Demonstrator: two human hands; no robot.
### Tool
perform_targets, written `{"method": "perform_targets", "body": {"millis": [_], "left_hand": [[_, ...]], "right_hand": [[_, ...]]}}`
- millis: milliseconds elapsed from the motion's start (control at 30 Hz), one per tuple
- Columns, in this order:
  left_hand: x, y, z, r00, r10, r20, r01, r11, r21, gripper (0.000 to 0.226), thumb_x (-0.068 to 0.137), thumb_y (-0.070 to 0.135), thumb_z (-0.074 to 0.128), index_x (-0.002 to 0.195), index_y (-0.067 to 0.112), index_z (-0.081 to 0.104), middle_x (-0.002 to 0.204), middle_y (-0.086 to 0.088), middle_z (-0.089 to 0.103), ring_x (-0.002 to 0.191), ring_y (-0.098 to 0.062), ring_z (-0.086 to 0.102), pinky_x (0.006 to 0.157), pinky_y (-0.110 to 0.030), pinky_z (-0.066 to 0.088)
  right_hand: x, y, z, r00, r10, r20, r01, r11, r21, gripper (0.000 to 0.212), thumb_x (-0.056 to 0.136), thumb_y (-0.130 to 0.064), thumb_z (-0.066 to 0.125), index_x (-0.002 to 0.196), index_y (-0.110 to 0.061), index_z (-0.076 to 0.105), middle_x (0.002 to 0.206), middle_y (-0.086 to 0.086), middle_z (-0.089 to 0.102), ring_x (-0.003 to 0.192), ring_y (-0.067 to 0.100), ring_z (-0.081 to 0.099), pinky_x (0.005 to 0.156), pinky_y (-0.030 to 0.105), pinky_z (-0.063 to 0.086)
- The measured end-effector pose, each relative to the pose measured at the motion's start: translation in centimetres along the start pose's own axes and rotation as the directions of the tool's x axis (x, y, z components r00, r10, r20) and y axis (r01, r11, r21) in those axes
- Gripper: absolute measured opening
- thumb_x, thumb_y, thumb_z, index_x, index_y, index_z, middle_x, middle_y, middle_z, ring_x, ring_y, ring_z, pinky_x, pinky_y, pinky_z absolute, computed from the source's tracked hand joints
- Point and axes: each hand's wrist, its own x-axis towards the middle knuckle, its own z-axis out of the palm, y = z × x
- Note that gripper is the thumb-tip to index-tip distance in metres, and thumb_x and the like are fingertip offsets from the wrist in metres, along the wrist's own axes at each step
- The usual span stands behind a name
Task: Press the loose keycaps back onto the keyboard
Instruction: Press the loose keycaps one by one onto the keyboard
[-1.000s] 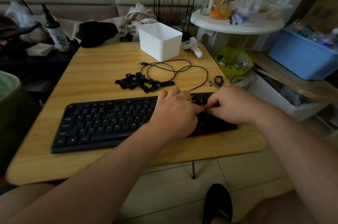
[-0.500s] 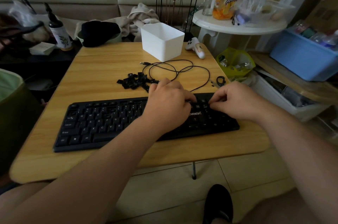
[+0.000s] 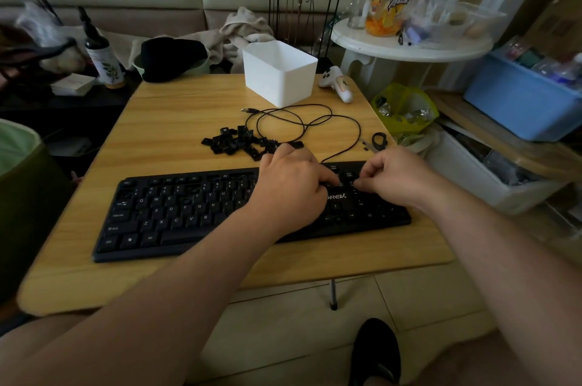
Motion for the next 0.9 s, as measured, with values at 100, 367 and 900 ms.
{"method": "perform_targets", "body": {"millis": [100, 367, 900], "left_hand": [[-0.2, 0.5, 0.3, 0.999, 0.025, 0.020, -0.026, 0.999, 0.022, 0.044, 0.097, 0.024, 0.049, 0.125, 0.052, 0.068, 0.108, 0.018, 0.048, 0.118, -0.019, 0.038, 0.103, -0.044, 0.032], [-0.5, 0.9, 0.7, 0.998, 0.058, 0.037, -0.061, 0.995, 0.078, 0.043, 0.099, 0.027, 0.047, 0.127, 0.052, 0.068, 0.110, 0.015, 0.051, 0.120, -0.021, 0.039, 0.102, -0.043, 0.030], [-0.6, 0.8, 0.3, 0.991, 0.127, 0.046, -0.134, 0.974, 0.181, 0.041, 0.100, 0.028, 0.048, 0.127, 0.050, 0.068, 0.117, 0.013, 0.058, 0.120, -0.022, 0.040, 0.101, -0.043, 0.030]], "right_hand": [[0.0, -0.5, 0.1, 0.999, -0.009, -0.033, 0.007, 0.998, -0.060, 0.012, 0.084, -0.030, 0.085, 0.077, -0.024, 0.077, 0.083, -0.008, 0.072, 0.085, 0.008, 0.063, 0.065, 0.026, 0.048], [-1.0, -0.9, -0.3, 0.993, -0.115, -0.039, 0.104, 0.971, -0.216, 0.013, 0.086, -0.036, 0.081, 0.077, -0.028, 0.077, 0.078, -0.012, 0.069, 0.079, 0.006, 0.063, 0.062, 0.024, 0.046], [-1.6, -2.8, 0.0, 0.998, -0.057, -0.025, 0.042, 0.912, -0.407, 0.032, 0.074, -0.049, 0.082, 0.069, -0.018, 0.076, 0.071, 0.002, 0.070, 0.071, 0.018, 0.066, 0.063, 0.035, 0.059]]}}
